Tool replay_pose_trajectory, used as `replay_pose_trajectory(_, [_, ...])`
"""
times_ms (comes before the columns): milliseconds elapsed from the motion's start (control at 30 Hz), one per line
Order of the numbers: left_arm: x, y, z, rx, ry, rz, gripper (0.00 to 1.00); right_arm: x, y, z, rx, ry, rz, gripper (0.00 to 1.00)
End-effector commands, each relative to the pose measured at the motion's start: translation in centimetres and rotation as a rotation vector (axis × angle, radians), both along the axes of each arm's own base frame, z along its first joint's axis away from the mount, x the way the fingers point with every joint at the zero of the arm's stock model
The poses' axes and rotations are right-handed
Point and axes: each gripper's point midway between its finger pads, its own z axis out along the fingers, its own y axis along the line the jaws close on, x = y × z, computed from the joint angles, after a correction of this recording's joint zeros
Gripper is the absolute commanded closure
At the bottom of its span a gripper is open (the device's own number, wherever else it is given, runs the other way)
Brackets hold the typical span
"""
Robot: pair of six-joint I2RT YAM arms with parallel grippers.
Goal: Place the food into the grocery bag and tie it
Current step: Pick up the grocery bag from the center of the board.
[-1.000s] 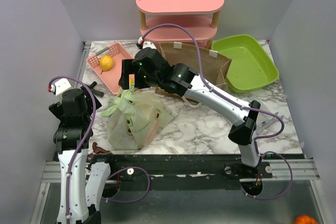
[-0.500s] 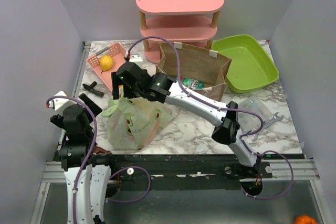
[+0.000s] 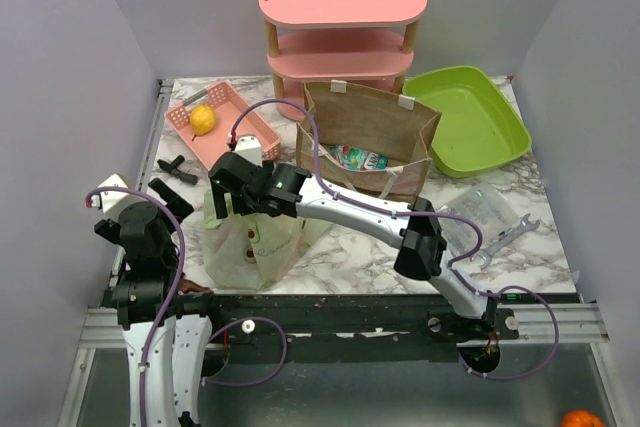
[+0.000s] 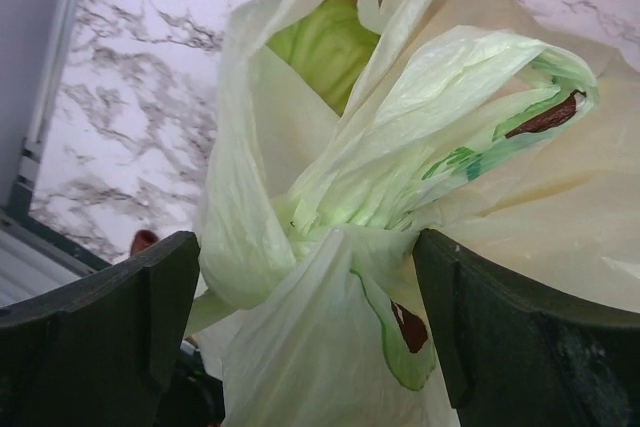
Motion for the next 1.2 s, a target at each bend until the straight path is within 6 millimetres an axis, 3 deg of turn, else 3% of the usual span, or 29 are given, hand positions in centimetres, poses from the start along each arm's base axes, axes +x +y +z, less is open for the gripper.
replay_pose_trajectory(0, [0.2, 0.0, 0.4, -0.005, -0.03, 0.0, 0.01, 0.8, -0.2, -1.5, -0.044, -0.048, -0.021, 0.08])
replay_pose_trajectory(100, [0.2, -0.1, 0.4, -0.005, -0.031, -0.006, 0.02, 1.0, -0.2, -1.4, -0.045, -0.068, -0.016, 0.23])
replay_pose_trajectory(233, [0.2, -0.1, 0.4, -0.004, -0.032, -0.007, 0.01, 1.2, -0.3, -0.9, -0.03, -0.09, -0.011, 0.5])
replay_pose_trajectory(300, [0.3, -0.1, 0.4, -0.003, -0.03, -0.008, 0.01, 1.1, -0.3, -0.4, -0.026, -0.099, 0.0, 0.69])
replay_pose_trajectory(400, [0.2, 0.0, 0.5, -0.001, -0.032, -0.002, 0.01, 1.1, -0.3, 0.3, -0.022, -0.105, 0.015, 0.85])
replay_pose_trajectory(567, [0.1, 0.1, 0.5, 0.001, -0.032, 0.004, 0.01, 0.6, -0.4, 2.6, 0.025, -0.117, 0.041, 0.94])
replay_pose_trajectory(700, [0.2, 0.1, 0.5, -0.001, -0.031, 0.002, 0.01, 0.3, -0.6, 5.6, 0.098, -0.157, 0.068, 0.99])
replay_pose_trajectory(1167, [0.2, 0.0, 0.4, -0.007, -0.03, 0.003, 0.02, -0.5, -2.6, 15.9, 0.272, -0.284, 0.106, 0.99])
